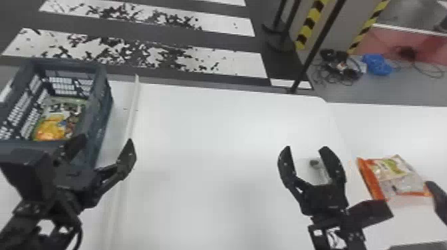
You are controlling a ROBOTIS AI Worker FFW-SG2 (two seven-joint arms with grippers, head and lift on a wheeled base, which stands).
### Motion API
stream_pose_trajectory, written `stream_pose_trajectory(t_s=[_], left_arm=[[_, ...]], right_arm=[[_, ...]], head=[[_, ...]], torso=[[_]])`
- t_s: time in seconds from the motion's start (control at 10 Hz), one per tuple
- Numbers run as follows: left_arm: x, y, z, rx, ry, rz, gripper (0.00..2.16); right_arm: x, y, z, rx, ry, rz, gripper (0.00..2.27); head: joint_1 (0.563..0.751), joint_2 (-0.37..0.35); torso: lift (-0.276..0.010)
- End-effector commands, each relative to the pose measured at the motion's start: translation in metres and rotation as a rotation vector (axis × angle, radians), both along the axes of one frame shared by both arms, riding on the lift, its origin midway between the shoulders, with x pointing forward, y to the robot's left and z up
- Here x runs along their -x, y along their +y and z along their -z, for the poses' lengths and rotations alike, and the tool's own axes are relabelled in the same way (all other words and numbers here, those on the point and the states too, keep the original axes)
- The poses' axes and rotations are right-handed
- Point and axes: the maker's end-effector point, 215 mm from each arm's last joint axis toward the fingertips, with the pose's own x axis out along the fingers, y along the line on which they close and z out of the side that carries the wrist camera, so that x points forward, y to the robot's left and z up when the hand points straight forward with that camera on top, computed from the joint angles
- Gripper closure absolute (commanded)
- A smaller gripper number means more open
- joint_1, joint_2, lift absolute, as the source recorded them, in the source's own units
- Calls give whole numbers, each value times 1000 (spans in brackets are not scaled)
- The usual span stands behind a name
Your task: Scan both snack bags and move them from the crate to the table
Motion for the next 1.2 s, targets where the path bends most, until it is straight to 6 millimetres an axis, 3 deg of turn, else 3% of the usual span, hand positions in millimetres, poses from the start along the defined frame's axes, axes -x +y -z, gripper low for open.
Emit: stream_pose_trajectory(t_s=[0.0,0.3,0.6,1.1], left_arm=[[1,0,0,-8,6,1,87],[-2,10,-35,-33,-32,-4,87],[-25,57,-49,-119,14,-26,76],[-83,135,-73,-200,116,-27,73]], right_arm=[[2,19,5,-1,8,-34,73],[3,23,7,1,12,-41,73],[6,26,11,4,23,-50,73],[10,42,13,13,32,-85,73]], head=[[695,-160],[695,-127],[695,-87],[695,27]], torso=[[-88],[-88],[-88],[-88]])
